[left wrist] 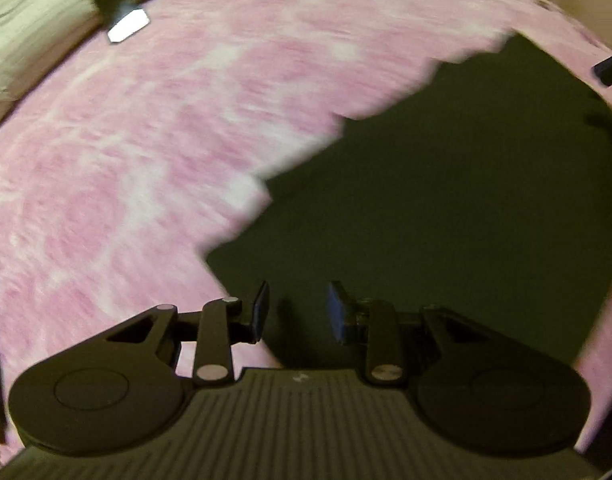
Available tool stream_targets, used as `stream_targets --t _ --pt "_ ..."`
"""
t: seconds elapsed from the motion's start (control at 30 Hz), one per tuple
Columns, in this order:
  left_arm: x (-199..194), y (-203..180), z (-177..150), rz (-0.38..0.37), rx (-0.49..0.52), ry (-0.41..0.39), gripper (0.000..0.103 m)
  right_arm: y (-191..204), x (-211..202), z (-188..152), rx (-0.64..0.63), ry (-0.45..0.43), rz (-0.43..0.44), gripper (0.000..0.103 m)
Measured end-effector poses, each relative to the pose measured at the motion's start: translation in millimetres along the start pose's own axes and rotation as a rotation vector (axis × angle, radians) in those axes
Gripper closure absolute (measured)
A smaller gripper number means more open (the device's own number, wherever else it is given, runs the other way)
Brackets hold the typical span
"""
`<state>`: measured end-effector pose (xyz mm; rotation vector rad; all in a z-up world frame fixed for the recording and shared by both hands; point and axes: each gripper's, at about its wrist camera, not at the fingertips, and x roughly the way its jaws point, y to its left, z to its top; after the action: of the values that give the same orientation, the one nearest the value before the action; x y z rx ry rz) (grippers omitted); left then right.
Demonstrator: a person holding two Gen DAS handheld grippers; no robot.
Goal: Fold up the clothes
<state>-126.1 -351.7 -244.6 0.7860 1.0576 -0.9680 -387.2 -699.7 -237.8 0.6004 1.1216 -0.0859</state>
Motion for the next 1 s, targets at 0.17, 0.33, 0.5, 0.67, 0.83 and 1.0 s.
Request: stream_targets --t 0.17,0.33,0.5,0.67,0.83,1.0 --pt "-4.9 -56.8 -62.1 -0.124 0.056 0.098 0.076 -20.4 3.3 -70.0 0.071 0.087 -0.165 0.052" --pt "-3.6 -66.2 -102.0 -0.069 0.072 0.147 0.075 -42.6 -23.6 -82.0 0.18 0.039 -0.343 0.052" --pt "-33.7 -78.0 -105.0 0.01 0.085 0.078 0.077 2.3 -28.4 -71.0 -0.001 -0.045 -0.213 0.052" --pt "-44.9 -117.3 -98.9 -0.021 0.149 -0.005 0.075 25.4 8.2 -69.6 -0.086 -0.03 -0.081 0.052" --pt "-16.8 -134.3 -119.8 0.013 0.255 0.136 0.074 14.3 11.6 -74.5 -0.054 -0.015 -0.156 0.052" --pt "-37.9 -124.2 -141.8 0.025 0.305 0.141 0.073 42.6 -13.6 -85.2 -0.045 -0.039 -0.239 0.022"
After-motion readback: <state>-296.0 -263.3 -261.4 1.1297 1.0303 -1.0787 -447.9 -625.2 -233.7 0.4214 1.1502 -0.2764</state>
